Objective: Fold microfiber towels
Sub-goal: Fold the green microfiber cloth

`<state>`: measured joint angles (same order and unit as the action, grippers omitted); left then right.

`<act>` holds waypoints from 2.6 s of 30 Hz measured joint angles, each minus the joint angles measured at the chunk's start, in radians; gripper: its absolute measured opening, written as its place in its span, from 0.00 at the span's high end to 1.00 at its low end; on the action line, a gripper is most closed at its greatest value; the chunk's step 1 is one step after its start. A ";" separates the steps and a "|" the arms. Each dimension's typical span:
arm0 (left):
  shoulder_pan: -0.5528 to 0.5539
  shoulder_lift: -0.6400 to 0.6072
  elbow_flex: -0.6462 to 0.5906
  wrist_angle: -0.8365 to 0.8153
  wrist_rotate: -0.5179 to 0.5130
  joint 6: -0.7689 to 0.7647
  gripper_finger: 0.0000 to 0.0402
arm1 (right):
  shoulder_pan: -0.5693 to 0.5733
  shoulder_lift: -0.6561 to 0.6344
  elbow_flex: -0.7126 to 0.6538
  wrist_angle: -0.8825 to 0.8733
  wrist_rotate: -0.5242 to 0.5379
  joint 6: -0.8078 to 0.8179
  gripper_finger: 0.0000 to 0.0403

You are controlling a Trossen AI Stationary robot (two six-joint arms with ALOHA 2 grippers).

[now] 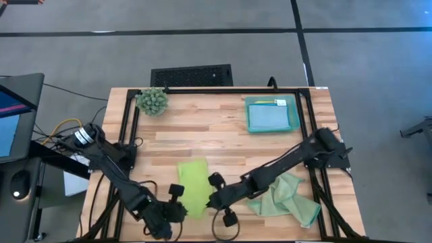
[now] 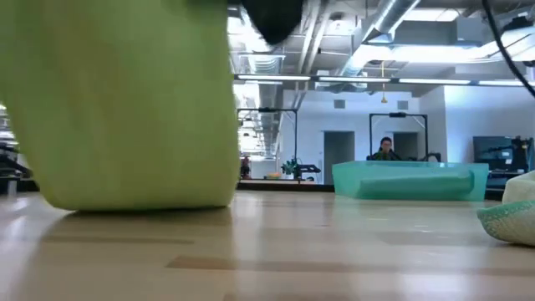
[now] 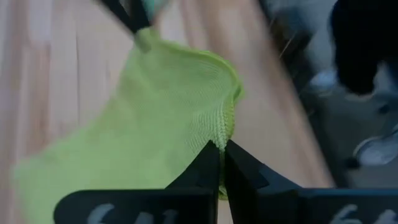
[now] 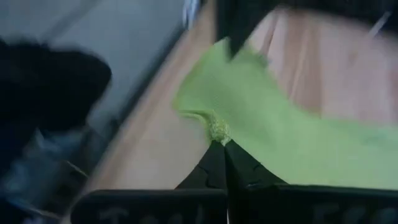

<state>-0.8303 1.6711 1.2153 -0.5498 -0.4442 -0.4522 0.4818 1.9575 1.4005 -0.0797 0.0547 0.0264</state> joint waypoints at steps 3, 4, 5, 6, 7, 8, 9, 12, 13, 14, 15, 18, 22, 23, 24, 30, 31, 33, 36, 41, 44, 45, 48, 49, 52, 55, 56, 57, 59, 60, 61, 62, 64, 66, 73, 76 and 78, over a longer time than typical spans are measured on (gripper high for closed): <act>-0.010 -0.010 0.135 -0.076 -0.002 0.020 1.00 | 0.027 -0.090 0.003 -0.001 0.002 0.033 0.99; -0.016 -0.008 0.180 -0.103 -0.002 0.024 1.00 | 0.039 -0.116 0.003 0.005 0.002 0.034 0.99; -0.022 -0.008 0.223 -0.128 -0.002 0.027 1.00 | 0.053 -0.140 0.009 0.009 0.002 0.034 0.99; -0.026 -0.008 0.262 -0.136 -0.004 0.033 1.00 | 0.069 -0.165 0.015 0.008 0.002 0.032 1.00; -0.030 -0.009 0.299 -0.133 -0.006 0.042 1.00 | 0.085 -0.188 0.023 0.008 0.010 0.027 1.00; -0.035 -0.009 0.331 -0.132 -0.008 0.053 1.00 | 0.100 -0.206 0.037 0.010 0.026 0.021 1.00; -0.040 -0.009 0.360 -0.135 -0.015 0.070 1.00 | 0.114 -0.221 0.050 0.018 0.045 0.007 1.00; -0.047 -0.011 0.413 -0.133 -0.055 0.129 1.00 | 0.136 -0.236 0.068 0.018 0.118 -0.014 1.00; -0.041 -0.011 0.422 -0.149 -0.065 0.142 1.00 | 0.133 -0.234 0.068 0.012 0.140 -0.017 1.00; -0.032 -0.011 0.428 -0.176 -0.071 0.153 1.00 | 0.124 -0.231 0.068 0.001 0.160 -0.024 1.00; -0.022 -0.010 0.430 -0.204 -0.075 0.159 1.00 | 0.109 -0.230 0.066 -0.011 0.176 -0.035 1.00; 0.027 -0.010 0.425 -0.339 -0.119 0.138 1.00 | 0.032 -0.219 0.051 -0.039 0.209 -0.059 1.00; 0.123 -0.011 0.327 -0.589 -0.196 0.008 1.00 | -0.106 -0.216 -0.042 -0.033 0.213 -0.091 1.00; 0.145 -0.015 0.288 -0.630 -0.214 -0.022 1.00 | -0.141 -0.216 -0.070 -0.026 0.214 -0.096 1.00; 0.169 -0.023 0.243 -0.650 -0.226 -0.044 1.00 | -0.175 -0.216 -0.105 -0.017 0.213 -0.100 1.00; 0.345 -0.109 -0.072 -0.454 -0.177 -0.015 1.00 | -0.325 -0.216 -0.293 0.131 0.113 -0.165 1.00; 0.376 -0.118 -0.117 -0.393 -0.145 0.005 1.00 | -0.342 -0.216 -0.325 0.176 0.084 -0.167 1.00; 0.427 -0.126 -0.184 -0.292 -0.094 0.038 1.00 | -0.365 -0.216 -0.378 0.267 0.037 -0.174 1.00; 0.462 -0.126 -0.212 -0.246 -0.026 0.049 1.00 | -0.370 -0.216 -0.412 0.326 -0.047 -0.172 1.00; 0.455 -0.127 -0.192 -0.188 0.112 0.103 1.00 | -0.307 -0.185 -0.413 0.292 -0.078 -0.115 1.00; 0.443 -0.125 -0.176 -0.139 0.244 0.104 1.00 | -0.256 -0.167 -0.414 0.311 -0.079 -0.074 1.00; 0.437 -0.121 -0.176 -0.124 0.280 0.097 1.00 | -0.240 -0.152 -0.407 0.333 -0.079 -0.055 1.00; 0.419 -0.104 -0.176 -0.064 0.348 0.066 1.00 | -0.202 -0.116 -0.417 0.314 -0.079 0.004 1.00; 0.411 -0.094 -0.176 -0.050 0.368 0.059 1.00 | -0.192 -0.101 -0.415 0.329 -0.078 0.022 1.00; 0.391 -0.058 -0.176 -0.031 0.392 0.046 1.00 | -0.169 -0.085 -0.414 0.336 -0.075 0.073 1.00; 0.379 -0.020 -0.177 -0.032 0.403 0.032 1.00 | -0.153 -0.053 -0.411 0.366 -0.073 0.104 1.00; 0.377 -0.006 -0.177 -0.031 0.404 0.028 1.00 | -0.148 -0.052 -0.415 0.357 -0.072 0.112 1.00; 0.377 0.005 -0.177 -0.022 0.407 0.024 1.00 | -0.147 -0.052 -0.415 0.360 -0.071 0.123 1.00; 0.372 0.024 -0.177 -0.021 0.413 0.022 1.00 | -0.140 -0.043 -0.409 0.378 -0.072 0.149 1.00; 0.372 0.036 -0.177 -0.010 0.416 0.022 1.00 | -0.139 -0.038 -0.410 0.369 -0.072 0.156 1.00; 0.370 0.048 -0.177 -0.003 0.416 0.024 1.00 | -0.136 -0.035 -0.414 0.357 -0.071 0.158 1.00; 0.369 0.058 -0.177 0.003 0.417 0.025 1.00 | -0.133 -0.033 -0.415 0.357 -0.071 0.161 1.00; 0.370 0.074 -0.177 -0.002 0.420 0.037 1.00 | -0.129 -0.024 -0.410 0.379 -0.068 0.170 1.00; 0.370 0.086 -0.177 0.006 0.421 0.048 1.00 | -0.129 -0.019 -0.413 0.368 -0.068 0.187 1.00; 0.365 0.081 -0.175 0.034 0.444 0.061 1.00 | -0.124 0.023 -0.414 0.371 -0.081 0.243 1.00; 0.359 0.083 -0.178 0.038 0.449 0.066 1.00 | -0.118 0.041 -0.412 0.385 -0.079 0.248 1.00; 0.359 0.081 -0.175 0.037 0.458 0.073 1.00 | -0.116 0.043 -0.410 0.390 -0.080 0.255 1.00</act>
<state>-0.4711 1.7519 1.0398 -0.5133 0.0138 -0.3791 0.3659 2.0009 0.9901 0.3100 -0.0254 0.2810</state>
